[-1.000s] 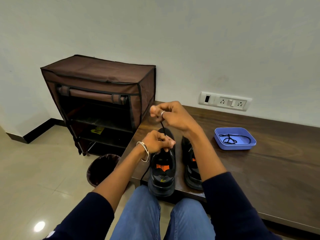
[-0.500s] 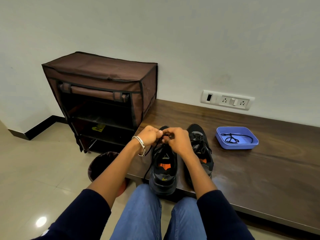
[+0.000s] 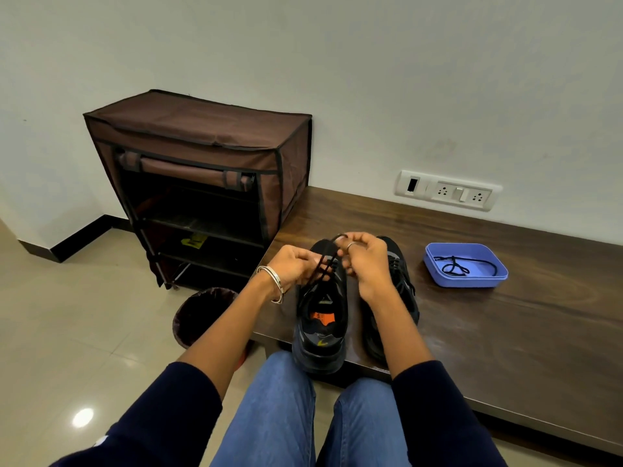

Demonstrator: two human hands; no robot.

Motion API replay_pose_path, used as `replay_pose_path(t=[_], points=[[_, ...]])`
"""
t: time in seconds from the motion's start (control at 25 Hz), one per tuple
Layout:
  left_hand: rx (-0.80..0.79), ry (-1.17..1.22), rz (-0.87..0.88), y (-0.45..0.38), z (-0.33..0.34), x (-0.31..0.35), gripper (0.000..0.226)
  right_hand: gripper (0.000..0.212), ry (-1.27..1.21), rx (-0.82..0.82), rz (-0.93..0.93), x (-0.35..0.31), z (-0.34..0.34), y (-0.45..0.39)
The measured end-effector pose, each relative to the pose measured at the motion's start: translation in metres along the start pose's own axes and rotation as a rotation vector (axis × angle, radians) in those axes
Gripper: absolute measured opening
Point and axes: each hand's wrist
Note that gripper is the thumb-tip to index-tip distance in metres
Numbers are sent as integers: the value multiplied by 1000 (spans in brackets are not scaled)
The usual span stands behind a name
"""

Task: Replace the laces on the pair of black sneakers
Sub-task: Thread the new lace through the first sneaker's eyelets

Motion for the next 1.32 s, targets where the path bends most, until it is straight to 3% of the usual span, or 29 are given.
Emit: replay_pose_path(t=[0.08,0.16,0.2,0.36,0.48,0.56,0.72,0.84,0.92,1.04,1.16,1.24,1.32], points=[[-18,-133,80,1,0,-2,19,9,-356,-50,142,-14,-2,0],[70,-241,135,0,3,-2,21,39,-590,-17,90,-19,-5,-4],[132,-233,138,0,4,-2,19,58,-562,10,69,-16,-7,-7],[348,-229,123,-5,12,-5,28,98,272,68,130,12,-12,-3],[408,-500,245,-5,16,-5,32,112,537,-125,-16,29,-8,5],[387,-693,269,-5,18,-4,19,107,763,-249,-107,33,-3,8],[348,-951,212,-6,15,0,22,69,886,-126,-196,36,0,7],[230,-1148,234,-5,14,4,26,54,873,-109,-249,35,-1,9],[169,-1245,255,-5,16,6,28,40,1000,-92,-302,33,-2,12],[151,-1312,281,-5,16,6,30,30,1222,-91,-345,35,1,14],[158,-1335,410,2,14,-3,31,24,1132,-119,-188,31,3,16],[185,-1255,444,4,14,-8,28,19,1119,-142,-115,28,4,18],[221,-1101,412,3,15,-12,21,18,1211,-138,-163,27,6,20]])
Point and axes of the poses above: each hand's wrist, its own y-axis away from the middle knuckle, its own z-axis out of the palm, x = y × z, and after that the axes turned 4 degrees about y, right-handed
